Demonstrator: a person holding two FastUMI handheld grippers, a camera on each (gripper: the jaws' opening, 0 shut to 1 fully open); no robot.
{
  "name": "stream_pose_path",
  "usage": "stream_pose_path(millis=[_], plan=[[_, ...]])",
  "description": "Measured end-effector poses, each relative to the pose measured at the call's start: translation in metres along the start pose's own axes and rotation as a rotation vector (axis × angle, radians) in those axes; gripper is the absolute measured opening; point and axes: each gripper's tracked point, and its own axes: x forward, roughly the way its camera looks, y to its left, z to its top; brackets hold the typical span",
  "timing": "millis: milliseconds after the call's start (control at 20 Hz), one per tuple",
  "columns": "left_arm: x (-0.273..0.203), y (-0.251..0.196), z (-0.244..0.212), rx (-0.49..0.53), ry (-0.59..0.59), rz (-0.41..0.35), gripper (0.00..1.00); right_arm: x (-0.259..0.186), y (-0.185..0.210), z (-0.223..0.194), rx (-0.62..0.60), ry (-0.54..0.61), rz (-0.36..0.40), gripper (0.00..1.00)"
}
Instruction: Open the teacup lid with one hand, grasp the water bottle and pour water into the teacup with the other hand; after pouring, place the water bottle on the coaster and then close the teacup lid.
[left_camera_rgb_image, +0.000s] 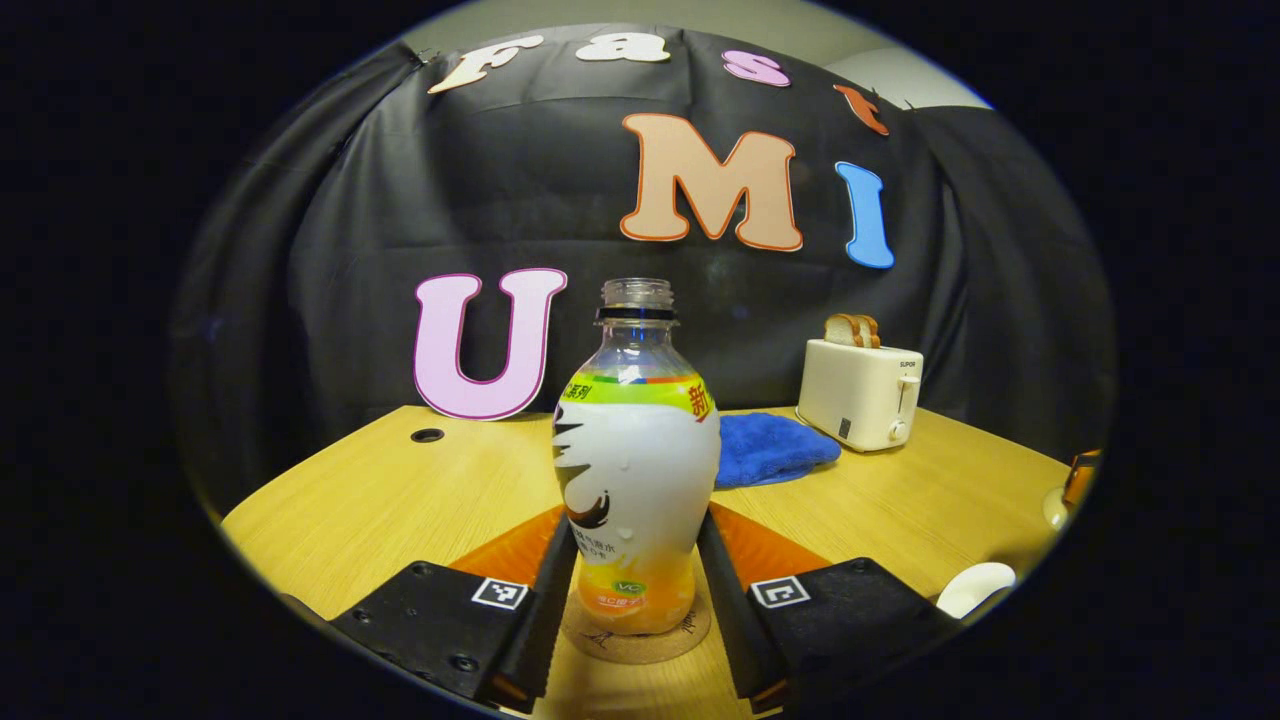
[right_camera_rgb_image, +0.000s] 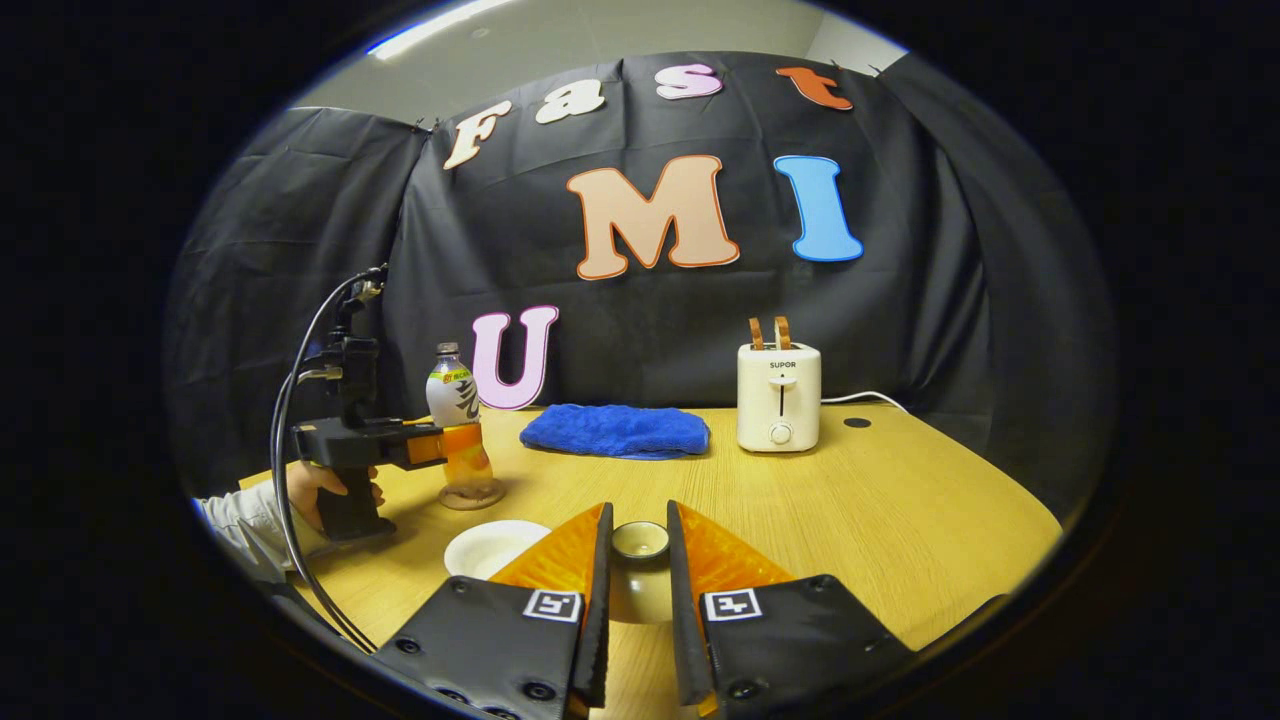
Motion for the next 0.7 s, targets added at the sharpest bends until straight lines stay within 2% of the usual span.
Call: stream_pose_path(millis=[50, 300, 450, 600, 700], plan=[[0.000, 0.001, 0.000, 0.000, 0.001, -0.001, 0.67, 0.001, 0.001, 0.000, 0.000, 0.002, 0.001, 0.28], [0.000, 0.005, -0.008, -0.002, 0.023, 0.006, 0.75, 0.001, 0.004, -0.001, -0.002, 0.003, 0.007, 0.30], [-0.002, 0.003, -0.013, -0.009, 0.032, 0.002, 0.81, 0.001, 0.006, -0.002, -0.004, 0.005, 0.011, 0.28], [-0.010, 0.001, -0.015, -0.009, 0.043, -0.007, 0.83, 0.001, 0.010, -0.003, -0.005, 0.006, 0.016, 0.30], [-0.021, -0.001, -0.013, 0.015, 0.032, -0.016, 0.90, 0.003, 0.013, -0.004, -0.008, 0.005, 0.021, 0.28]])
